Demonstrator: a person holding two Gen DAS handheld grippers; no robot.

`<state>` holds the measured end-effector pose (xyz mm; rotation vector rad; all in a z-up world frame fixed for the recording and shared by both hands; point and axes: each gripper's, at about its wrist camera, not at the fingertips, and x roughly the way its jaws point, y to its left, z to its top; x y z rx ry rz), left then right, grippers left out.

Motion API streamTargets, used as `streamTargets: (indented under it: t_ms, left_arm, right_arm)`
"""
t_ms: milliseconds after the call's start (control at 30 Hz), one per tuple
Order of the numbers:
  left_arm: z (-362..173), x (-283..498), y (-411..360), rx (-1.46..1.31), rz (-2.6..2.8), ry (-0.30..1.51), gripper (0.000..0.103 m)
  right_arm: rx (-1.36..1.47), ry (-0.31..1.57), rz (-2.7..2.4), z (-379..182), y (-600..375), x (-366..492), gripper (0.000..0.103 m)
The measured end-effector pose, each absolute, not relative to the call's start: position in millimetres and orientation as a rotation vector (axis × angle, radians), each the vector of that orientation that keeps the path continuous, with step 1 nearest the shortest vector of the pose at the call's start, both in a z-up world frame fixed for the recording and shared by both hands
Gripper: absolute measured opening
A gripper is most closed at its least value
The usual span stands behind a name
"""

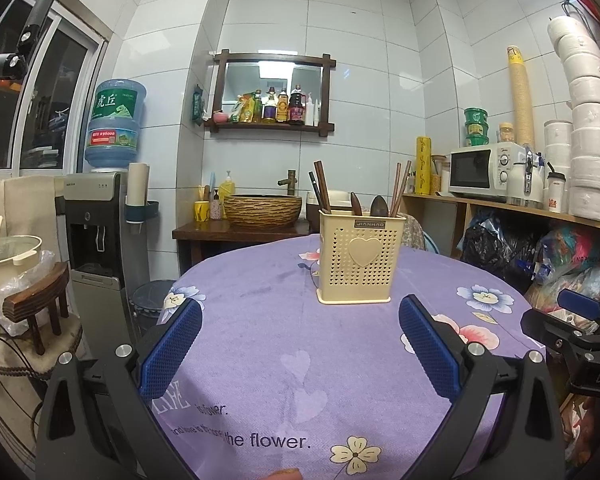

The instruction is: Organize utensils

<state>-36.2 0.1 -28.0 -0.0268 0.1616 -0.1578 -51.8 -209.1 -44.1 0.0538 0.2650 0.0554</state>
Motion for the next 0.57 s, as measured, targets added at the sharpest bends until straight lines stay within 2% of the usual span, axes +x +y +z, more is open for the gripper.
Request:
streamTargets:
  t_ms: [567]
  left_arm:
    - [-25.3, -32.0, 2.8, -0.051, -0.144, 0.192, 0.098]
  right_arm:
    - [0.058, 0.268, 0.055, -44.7, -208.8, -52.0, 0.097]
